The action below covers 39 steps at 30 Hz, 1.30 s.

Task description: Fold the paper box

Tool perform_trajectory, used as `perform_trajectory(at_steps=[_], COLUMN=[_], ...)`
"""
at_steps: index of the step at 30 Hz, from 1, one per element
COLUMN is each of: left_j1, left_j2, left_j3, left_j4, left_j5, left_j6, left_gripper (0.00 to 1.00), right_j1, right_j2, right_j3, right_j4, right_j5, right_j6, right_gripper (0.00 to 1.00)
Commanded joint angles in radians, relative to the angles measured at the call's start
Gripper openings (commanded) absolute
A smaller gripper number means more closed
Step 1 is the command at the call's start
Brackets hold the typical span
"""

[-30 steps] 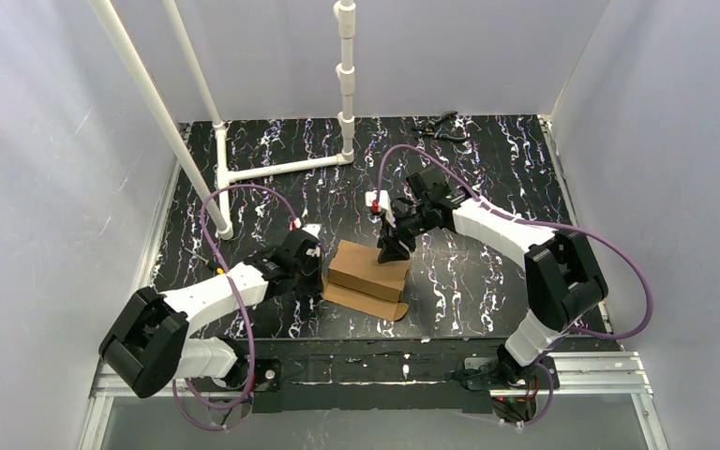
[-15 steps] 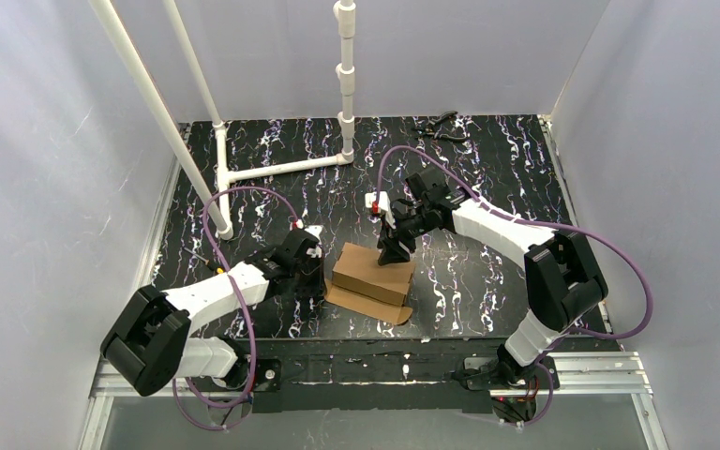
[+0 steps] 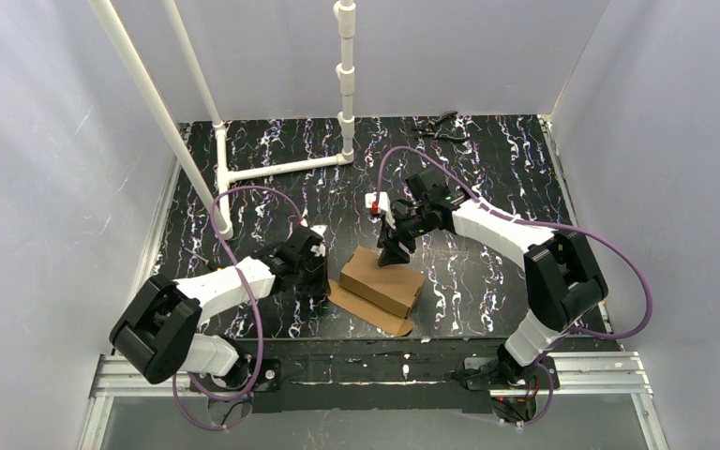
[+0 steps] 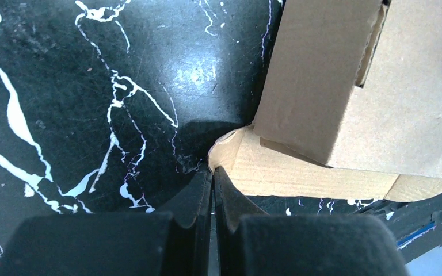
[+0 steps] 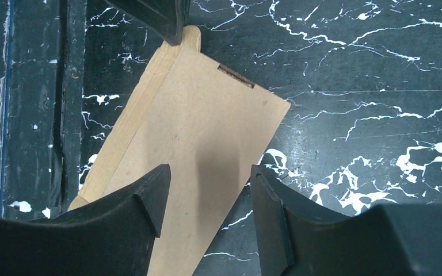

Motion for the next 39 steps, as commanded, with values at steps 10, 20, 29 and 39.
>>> perform_trajectory(at_steps=[10, 20, 29, 39], left_j1=[0.003, 0.006, 0.010, 0.028], left_j2=[0.021, -0.036, -0.217, -0.568], left_j3=[0.039, 0.089, 0.025, -0.420], left_j4=[-0.063, -0.123, -0.183, 0.256], left_j5=[0.005, -0.028, -0.032, 0.015], left_j6=[0.024, -0.006, -0.111, -0.299], left_gripper=[0.00, 0.19, 0.46, 0.47], right_j1=[-0.012, -0.024, 0.050, 0.062], right_j2=[-0.021, -0.042, -0.035, 0.007], right_j3=[-0.051, -0.091, -0.156, -0.173], right_j4=[0.145, 0.230, 0.370, 0.414], right_j5=[0.057, 0.036, 0.050, 0.108], right_j6=[0.130, 0.240, 0.380, 0.449], right_gripper=[0.66, 0.65, 0.50, 0.26])
